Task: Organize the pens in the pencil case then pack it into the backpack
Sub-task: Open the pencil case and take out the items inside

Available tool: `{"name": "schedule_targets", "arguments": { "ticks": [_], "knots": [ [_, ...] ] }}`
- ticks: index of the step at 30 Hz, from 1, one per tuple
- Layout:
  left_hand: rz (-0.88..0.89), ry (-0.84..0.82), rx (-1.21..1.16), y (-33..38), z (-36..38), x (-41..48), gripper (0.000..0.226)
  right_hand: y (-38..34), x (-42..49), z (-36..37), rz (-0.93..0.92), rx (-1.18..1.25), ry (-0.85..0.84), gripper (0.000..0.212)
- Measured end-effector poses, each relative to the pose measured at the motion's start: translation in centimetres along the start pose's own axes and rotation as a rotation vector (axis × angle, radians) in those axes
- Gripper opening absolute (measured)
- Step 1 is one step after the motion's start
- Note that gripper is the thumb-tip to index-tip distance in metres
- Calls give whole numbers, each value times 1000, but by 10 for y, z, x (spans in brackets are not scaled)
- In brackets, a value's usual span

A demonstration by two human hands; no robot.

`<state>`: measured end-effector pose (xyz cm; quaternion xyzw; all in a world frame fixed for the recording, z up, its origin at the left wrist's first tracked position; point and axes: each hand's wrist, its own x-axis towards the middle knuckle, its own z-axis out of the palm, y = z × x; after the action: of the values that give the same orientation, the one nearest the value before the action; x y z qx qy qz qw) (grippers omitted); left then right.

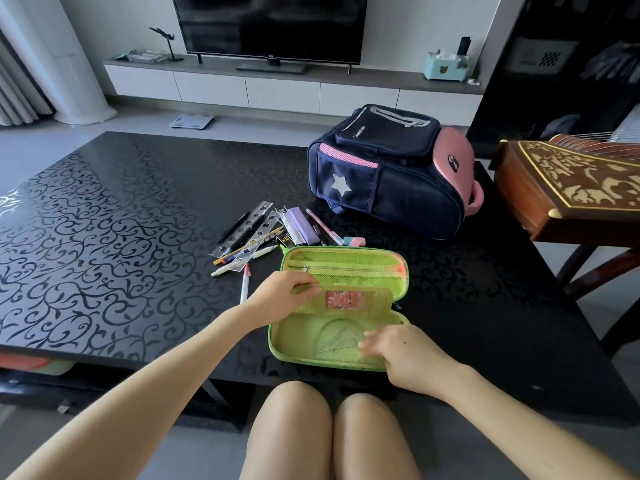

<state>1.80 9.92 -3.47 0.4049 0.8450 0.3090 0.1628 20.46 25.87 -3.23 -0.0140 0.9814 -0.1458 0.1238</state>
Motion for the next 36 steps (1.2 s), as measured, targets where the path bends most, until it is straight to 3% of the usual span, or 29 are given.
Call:
{"name": "schedule_targets", "arguments": {
  "ticks": [6, 10, 13, 16, 18, 25, 28, 30, 32, 34, 36],
  "knots": [
    [-4, -10, -28, 0, 1, 0, 19, 3, 2, 2, -64, -101, -30, 80],
    [-15, -18, -86, -4, -6, -3, 18, -5, 8, -9, -211, 4, 333, 60],
    [-127, 160, -74, -18, -22, 1, 22, -18, 25, -40, -244, 195, 486, 50],
    [-268, 437, 111, -45, -41, 15, 21, -26, 59, -65, -173, 286, 541, 45],
    [-370, 489, 182, -69, -50, 27, 20, -24, 82, -68, -99, 281, 517, 43],
    [-682, 380, 231, -122, -65, 73, 34, -15, 143, -57, 19, 216, 366, 44],
    [-667, 366, 237, -134, -73, 83, 16, -18, 174, -55, -11, 193, 417, 42],
    [-633, 334, 228, -138, -78, 85, 16, -25, 201, -53, -81, 106, 434, 39],
    [-583, 316, 232, -143, -83, 85, 7, -37, 230, -49, -153, -55, 390, 38],
    [-542, 299, 254, -149, -87, 86, 19, -52, 252, -45, -200, -245, 306, 34],
    [-530, 262, 291, -151, -89, 87, 16, -66, 267, -42, -222, -411, 234, 32]
  ]
}}
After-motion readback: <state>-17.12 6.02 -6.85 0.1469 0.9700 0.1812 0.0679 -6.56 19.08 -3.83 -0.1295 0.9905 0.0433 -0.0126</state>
